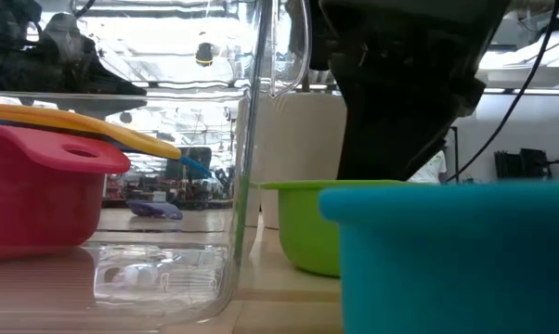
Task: Nest measuring cups in basket
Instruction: Stack the green measuring cup on the yellow measuring cup
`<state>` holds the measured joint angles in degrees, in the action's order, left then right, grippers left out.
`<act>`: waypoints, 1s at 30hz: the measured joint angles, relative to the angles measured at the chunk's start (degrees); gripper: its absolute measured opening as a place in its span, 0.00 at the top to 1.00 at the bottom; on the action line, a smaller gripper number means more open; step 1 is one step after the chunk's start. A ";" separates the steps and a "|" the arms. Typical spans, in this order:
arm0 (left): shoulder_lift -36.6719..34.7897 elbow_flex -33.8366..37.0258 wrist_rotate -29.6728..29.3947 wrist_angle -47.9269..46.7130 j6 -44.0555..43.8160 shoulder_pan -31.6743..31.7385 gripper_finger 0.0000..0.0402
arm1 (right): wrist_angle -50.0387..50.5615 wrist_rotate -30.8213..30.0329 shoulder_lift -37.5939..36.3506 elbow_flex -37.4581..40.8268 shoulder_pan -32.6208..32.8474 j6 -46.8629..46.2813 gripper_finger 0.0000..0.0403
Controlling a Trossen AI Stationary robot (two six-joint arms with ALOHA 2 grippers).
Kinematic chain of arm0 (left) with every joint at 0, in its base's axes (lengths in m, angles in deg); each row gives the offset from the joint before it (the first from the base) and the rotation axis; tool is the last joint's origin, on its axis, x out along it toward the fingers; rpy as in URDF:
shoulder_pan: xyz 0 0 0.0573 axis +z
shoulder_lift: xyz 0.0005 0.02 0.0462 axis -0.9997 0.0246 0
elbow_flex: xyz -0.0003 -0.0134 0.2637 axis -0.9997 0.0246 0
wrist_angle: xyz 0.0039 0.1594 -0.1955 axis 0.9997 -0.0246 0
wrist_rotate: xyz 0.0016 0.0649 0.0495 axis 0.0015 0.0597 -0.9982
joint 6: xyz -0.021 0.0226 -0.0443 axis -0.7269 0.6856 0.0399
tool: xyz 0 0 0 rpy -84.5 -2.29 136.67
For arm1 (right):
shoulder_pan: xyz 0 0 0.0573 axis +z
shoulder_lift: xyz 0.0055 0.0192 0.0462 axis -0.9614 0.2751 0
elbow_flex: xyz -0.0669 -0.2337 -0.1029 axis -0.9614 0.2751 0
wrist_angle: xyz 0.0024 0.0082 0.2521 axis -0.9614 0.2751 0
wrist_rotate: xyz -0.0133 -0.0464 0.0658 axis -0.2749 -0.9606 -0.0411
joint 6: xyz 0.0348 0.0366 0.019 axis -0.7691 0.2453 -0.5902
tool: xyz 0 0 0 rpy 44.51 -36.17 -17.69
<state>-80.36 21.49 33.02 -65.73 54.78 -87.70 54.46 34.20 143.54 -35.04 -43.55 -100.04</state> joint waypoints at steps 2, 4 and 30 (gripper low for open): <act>0.00 0.00 -0.01 -0.01 0.00 0.02 0.85 | -0.17 0.00 0.00 0.00 -0.27 0.63 0.38; 0.00 0.00 -0.01 0.00 0.00 0.00 0.85 | 0.04 0.00 0.00 0.00 -0.31 0.85 0.39; 0.00 0.02 -0.49 0.06 -0.57 0.02 0.85 | 4.34 0.58 -4.92 3.06 0.24 -18.00 0.97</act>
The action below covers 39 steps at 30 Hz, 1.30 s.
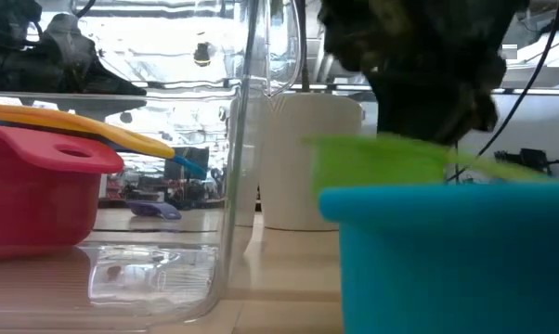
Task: Nest measuring cups in basket
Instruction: Stack the green measuring cup on the yellow measuring cup
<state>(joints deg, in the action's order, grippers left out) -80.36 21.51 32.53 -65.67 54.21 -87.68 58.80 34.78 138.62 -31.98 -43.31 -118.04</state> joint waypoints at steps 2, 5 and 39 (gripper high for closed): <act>0.00 0.00 -0.03 0.02 -0.02 -0.02 0.85 | 2.15 -0.66 -1.18 0.00 0.00 -0.88 0.97; 0.00 0.00 -0.14 0.11 -0.07 0.00 0.85 | 5.46 -0.82 -4.04 0.02 -0.02 -0.19 0.97; 0.02 0.00 0.18 0.02 -2.49 0.00 0.85 | -8.92 -3.89 12.46 -35.59 -1.14 24.06 0.97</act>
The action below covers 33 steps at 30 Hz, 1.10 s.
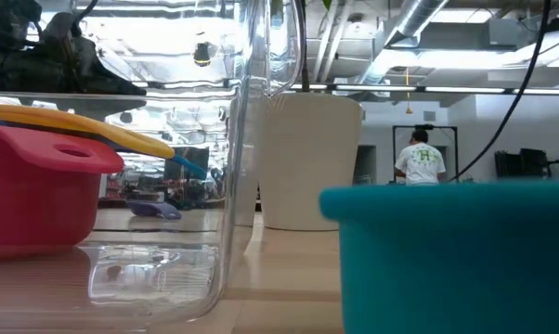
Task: Nest measuring cups in basket
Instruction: Stack the green measuring cup on the yellow measuring cup
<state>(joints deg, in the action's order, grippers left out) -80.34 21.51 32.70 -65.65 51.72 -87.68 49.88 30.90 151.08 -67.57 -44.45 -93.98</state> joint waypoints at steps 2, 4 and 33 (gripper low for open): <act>0.00 0.00 0.02 -0.01 0.00 0.00 0.85 | 1.00 -1.69 2.75 -4.25 -0.26 -1.13 0.97; -0.02 0.00 0.02 -0.01 0.00 0.00 0.85 | 0.28 -3.07 5.89 -8.92 -0.50 -2.14 0.97; -0.02 0.00 0.11 -0.02 -3.45 -0.02 0.85 | 10.22 -2.67 12.33 -15.14 -3.75 -20.58 0.97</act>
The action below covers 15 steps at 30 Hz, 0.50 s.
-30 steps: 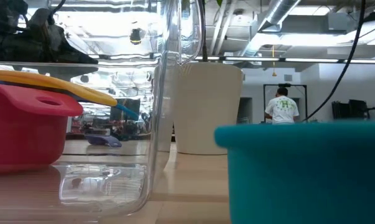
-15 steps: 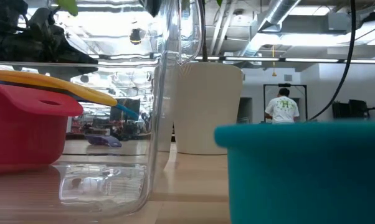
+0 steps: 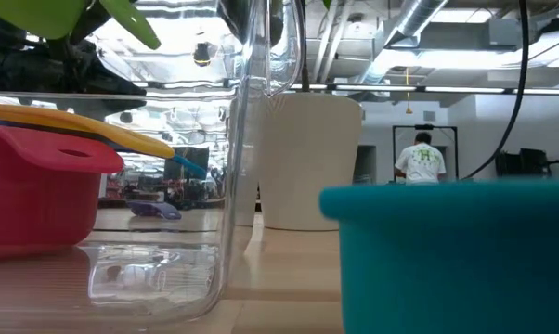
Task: Nest measuring cups in basket
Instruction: Stack the green measuring cup on the yellow measuring cup
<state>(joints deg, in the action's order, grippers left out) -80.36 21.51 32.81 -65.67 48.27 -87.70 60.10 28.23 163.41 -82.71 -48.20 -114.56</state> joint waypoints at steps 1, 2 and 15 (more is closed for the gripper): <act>0.00 0.00 0.00 0.00 -0.03 0.01 0.85 | -0.46 0.30 0.26 0.00 -0.12 -0.10 0.97; 0.00 0.00 0.00 0.00 -0.02 0.01 0.85 | -0.68 0.60 0.40 0.00 -0.21 -0.51 0.96; 0.00 0.00 0.04 0.00 -0.02 0.01 0.85 | 0.57 4.66 0.50 0.46 -0.97 -3.01 0.92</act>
<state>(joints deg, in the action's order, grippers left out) -80.36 21.51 32.85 -65.67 48.24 -87.69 60.67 32.89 163.91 -82.25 -49.17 -117.57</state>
